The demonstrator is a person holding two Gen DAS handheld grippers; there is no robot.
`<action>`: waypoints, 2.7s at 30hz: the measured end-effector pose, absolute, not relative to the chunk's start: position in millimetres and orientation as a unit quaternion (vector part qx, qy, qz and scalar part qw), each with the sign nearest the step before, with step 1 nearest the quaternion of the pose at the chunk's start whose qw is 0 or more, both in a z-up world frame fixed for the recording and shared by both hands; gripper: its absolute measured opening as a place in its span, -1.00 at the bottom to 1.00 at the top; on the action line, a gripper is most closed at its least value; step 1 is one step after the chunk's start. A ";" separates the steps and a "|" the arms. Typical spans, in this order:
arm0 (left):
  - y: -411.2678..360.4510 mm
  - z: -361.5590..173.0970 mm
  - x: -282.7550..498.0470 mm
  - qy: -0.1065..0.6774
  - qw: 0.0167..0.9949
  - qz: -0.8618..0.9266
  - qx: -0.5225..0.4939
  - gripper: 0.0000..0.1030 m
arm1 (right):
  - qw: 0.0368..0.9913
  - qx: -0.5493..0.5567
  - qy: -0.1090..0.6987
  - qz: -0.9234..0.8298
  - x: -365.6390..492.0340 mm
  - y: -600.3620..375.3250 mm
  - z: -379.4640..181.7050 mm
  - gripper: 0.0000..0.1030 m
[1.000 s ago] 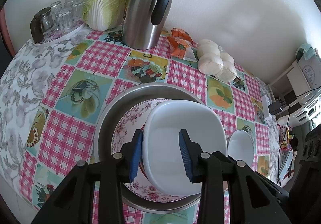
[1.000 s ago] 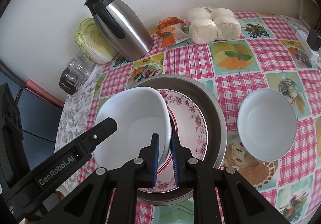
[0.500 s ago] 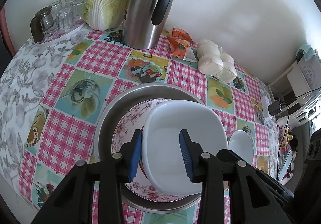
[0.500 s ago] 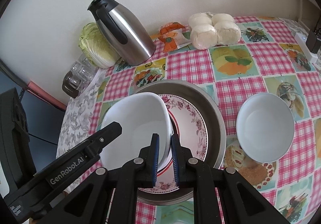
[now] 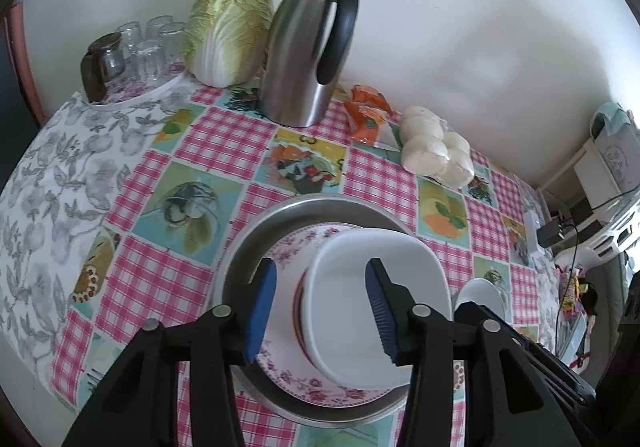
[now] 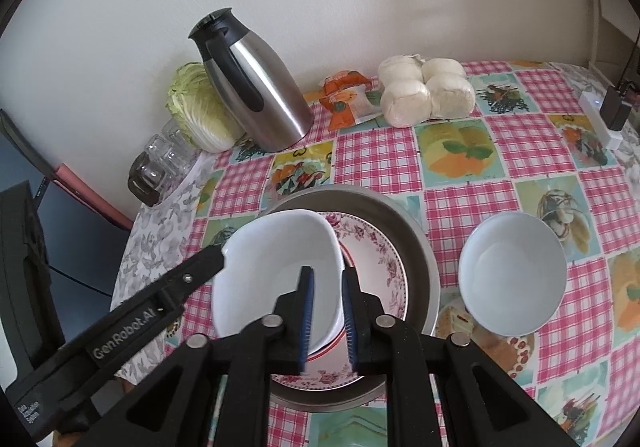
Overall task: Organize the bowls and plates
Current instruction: 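Lower the white square bowl into the red-rimmed bowl with both tools, then open both tools and release the white square bowl, then move both tools toward the white round bowl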
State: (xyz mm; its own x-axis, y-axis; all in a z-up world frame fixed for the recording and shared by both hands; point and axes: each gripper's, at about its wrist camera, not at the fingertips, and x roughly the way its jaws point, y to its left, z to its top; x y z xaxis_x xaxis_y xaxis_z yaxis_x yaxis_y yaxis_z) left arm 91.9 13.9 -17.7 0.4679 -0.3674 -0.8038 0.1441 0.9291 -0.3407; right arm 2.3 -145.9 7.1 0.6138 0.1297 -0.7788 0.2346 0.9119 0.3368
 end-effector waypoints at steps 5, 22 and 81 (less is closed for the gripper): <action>20.7 -18.4 93.8 0.494 0.852 -0.130 -0.113 0.17 | 0.874 0.200 0.441 -0.048 3.3 -149.7 5.3 0.17; 33.5 -22.3 99.0 0.486 0.865 -0.077 -0.097 0.64 | 0.876 0.185 0.441 -0.064 4.9 -152.2 2.0 0.76; -114.2 43.0 49.6 0.383 0.904 -0.188 0.019 0.97 | 0.884 0.222 0.349 -0.218 -98.1 -343.3 45.9 1.00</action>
State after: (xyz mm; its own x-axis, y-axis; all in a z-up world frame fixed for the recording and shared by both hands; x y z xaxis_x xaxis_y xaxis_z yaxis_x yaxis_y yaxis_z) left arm 49.6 -114.2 43.0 0.6365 -0.3250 -0.6994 0.3547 0.9286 -0.1088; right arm -98.1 -343.3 45.9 0.6615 -0.2299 -0.7139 0.5404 0.8061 0.2411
